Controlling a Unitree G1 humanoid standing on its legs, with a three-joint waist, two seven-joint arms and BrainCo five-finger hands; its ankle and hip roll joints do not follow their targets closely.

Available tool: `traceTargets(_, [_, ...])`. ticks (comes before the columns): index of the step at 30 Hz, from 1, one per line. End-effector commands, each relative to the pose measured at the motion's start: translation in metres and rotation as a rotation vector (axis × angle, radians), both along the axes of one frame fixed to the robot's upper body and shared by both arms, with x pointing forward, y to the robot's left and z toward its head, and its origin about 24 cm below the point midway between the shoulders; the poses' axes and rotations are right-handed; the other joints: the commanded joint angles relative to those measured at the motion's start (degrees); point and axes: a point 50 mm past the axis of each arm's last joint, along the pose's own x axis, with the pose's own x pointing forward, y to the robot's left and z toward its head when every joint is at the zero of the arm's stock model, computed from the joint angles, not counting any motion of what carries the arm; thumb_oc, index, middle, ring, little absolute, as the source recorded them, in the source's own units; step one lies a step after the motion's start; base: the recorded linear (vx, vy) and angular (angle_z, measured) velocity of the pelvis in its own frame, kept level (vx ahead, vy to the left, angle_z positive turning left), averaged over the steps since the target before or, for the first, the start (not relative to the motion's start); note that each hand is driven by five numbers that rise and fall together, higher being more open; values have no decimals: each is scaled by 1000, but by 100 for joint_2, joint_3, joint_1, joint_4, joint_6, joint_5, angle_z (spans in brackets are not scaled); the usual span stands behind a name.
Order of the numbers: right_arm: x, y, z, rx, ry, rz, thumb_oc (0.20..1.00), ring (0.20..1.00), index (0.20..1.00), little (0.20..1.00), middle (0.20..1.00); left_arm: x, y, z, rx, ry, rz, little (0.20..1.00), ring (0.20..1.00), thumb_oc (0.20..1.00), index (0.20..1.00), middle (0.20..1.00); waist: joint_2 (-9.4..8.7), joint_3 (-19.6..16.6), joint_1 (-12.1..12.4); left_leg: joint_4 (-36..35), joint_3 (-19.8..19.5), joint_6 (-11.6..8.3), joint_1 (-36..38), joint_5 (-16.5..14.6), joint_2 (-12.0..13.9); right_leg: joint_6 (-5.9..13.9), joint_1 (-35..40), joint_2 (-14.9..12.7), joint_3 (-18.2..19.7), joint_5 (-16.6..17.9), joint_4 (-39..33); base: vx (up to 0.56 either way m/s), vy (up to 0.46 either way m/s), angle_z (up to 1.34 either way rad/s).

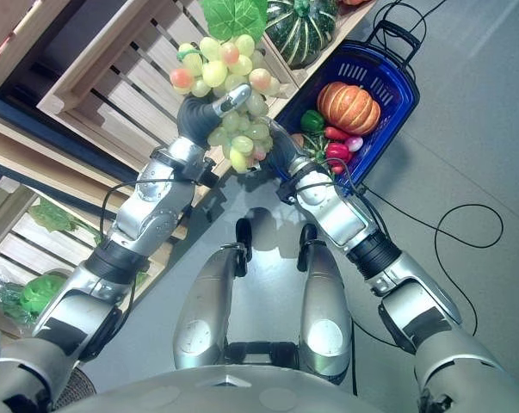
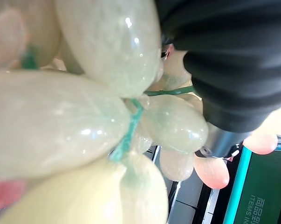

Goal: Pick up fruits and vegetables into the basket

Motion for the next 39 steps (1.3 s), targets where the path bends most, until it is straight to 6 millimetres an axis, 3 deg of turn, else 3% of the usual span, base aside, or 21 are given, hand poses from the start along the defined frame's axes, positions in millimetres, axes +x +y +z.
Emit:
traceTargets(1, [-11,27,41,135,-160,120,1000,1000,1000,1000,1000,-38,-21,41,-105,-266,-133,200,200,200,200,200,-189,-290,39,217,374,421,197,-604,-436,220,241,169,-30,399,-519,0,0,0])
traceTargets(10, [-16,23,48,96,-204,143,1000,1000,1000,1000,1000,-41,-14,49,-112,-324,-95,200,200,200,200,200,-193,-290,19,275,343,424,185,-617,-438,214,214,168,-38,394,-440,6,-5,2])
traceTargets(17, [-15,6,47,-1,-180,110,1000,1000,1000,1000,1000,-49,1,60,-102,-447,-36,200,200,200,200,200,-202,-290,-12,256,360,414,208,-610,-422,203,222,183,-36,364,-424,0,0,0])
traceTargets(23, [-18,-3,47,16,-178,75,1000,1000,1000,1000,1000,-55,9,71,-76,-546,37,200,200,200,200,200,-216,-290,-58,225,400,408,274,-600,-396,197,238,206,-33,350,-387,3,11,-2])
traceTargets(39, [-18,-19,68,78,-264,-17,1000,1000,1000,1000,1000,-52,26,77,-135,-542,107,200,200,200,200,200,-204,-290,-133,233,492,415,362,-625,-340,200,237,253,75,335,-328,-2,4,-1])
